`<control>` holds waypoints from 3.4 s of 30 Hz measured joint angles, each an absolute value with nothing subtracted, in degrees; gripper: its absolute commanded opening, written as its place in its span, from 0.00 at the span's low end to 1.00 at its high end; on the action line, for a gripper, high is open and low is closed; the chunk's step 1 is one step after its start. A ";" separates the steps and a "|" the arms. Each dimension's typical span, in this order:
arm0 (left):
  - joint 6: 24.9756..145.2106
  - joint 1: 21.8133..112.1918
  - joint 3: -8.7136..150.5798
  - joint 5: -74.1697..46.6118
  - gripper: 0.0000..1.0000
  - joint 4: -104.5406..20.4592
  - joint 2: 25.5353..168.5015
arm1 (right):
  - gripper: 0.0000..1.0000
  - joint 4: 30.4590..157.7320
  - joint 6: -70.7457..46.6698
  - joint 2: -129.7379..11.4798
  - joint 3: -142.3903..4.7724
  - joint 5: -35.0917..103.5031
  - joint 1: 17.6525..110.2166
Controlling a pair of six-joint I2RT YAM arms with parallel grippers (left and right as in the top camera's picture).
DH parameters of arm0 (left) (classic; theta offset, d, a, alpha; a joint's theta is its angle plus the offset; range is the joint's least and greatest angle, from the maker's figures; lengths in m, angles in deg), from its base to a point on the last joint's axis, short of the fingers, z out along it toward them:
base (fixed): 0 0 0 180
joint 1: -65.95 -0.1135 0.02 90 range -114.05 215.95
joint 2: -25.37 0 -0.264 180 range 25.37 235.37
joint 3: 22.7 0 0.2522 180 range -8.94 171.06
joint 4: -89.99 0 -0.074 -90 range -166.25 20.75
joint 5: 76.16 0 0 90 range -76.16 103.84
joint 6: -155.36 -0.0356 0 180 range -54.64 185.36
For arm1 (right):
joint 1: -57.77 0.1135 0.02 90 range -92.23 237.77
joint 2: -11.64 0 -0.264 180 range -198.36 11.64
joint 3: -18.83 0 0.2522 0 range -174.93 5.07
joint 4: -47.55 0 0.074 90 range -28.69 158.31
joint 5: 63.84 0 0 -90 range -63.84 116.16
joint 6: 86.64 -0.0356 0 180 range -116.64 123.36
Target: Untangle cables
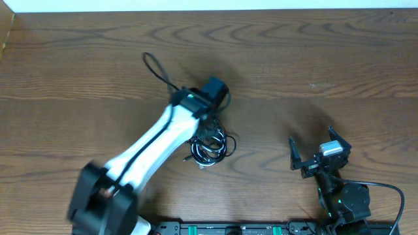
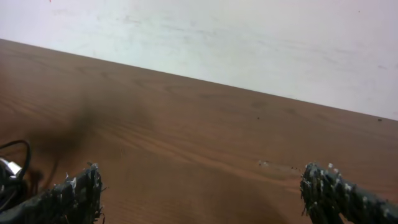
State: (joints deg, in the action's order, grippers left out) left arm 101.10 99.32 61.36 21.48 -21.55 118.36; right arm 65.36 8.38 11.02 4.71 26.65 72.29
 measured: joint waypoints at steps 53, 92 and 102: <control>92.47 112.87 62.17 17.61 0.83 -26.05 129.47 | 0.99 65.34 8.40 11.02 4.71 26.63 72.29; 92.32 112.89 62.50 18.24 0.98 -26.64 110.97 | 0.99 65.34 8.38 11.02 4.71 26.65 72.29; 92.32 112.87 62.50 18.24 0.98 -26.64 110.97 | 0.99 65.34 8.38 11.02 4.71 26.65 72.29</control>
State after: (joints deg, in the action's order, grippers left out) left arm 92.32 112.87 62.50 18.24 -26.64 110.97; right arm 65.34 8.38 11.02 4.71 26.65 72.29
